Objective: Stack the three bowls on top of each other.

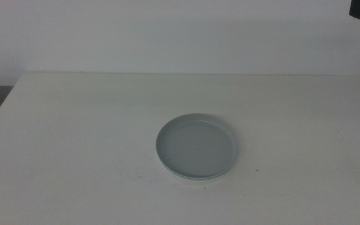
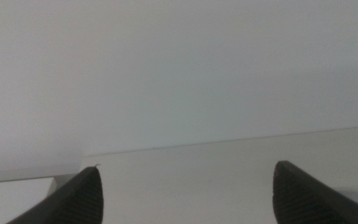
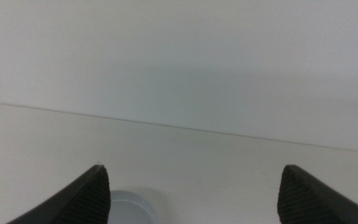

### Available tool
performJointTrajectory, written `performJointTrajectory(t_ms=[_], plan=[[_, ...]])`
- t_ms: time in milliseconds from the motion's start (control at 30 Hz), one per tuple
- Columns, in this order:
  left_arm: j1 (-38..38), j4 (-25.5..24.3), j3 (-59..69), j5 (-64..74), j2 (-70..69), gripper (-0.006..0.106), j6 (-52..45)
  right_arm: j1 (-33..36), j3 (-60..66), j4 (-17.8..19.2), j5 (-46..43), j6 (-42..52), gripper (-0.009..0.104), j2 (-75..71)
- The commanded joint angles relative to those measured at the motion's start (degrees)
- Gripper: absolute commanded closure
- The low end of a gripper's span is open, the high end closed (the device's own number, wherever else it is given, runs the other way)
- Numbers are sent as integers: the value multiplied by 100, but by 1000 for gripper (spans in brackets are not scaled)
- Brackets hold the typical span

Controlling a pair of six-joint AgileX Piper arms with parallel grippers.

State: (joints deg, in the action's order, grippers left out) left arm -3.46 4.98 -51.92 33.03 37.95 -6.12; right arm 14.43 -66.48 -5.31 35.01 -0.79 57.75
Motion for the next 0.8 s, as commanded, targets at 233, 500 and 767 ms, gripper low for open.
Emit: performJointTrajectory(t_ms=[233, 500, 767], plan=[[26, 554, 737, -860, -474, 7, -3, -610, 1803, 89, -1341, 18, 2, -1337], [53, 346, 2954, -2177, -1897, 7, -3, -1443, 4742, 105, -1589, 18, 2, -3937], [53, 346, 4480, -2192, -3584, 7, -3, -1445, 6412, 769, -1645, 18, 2, -5775]])
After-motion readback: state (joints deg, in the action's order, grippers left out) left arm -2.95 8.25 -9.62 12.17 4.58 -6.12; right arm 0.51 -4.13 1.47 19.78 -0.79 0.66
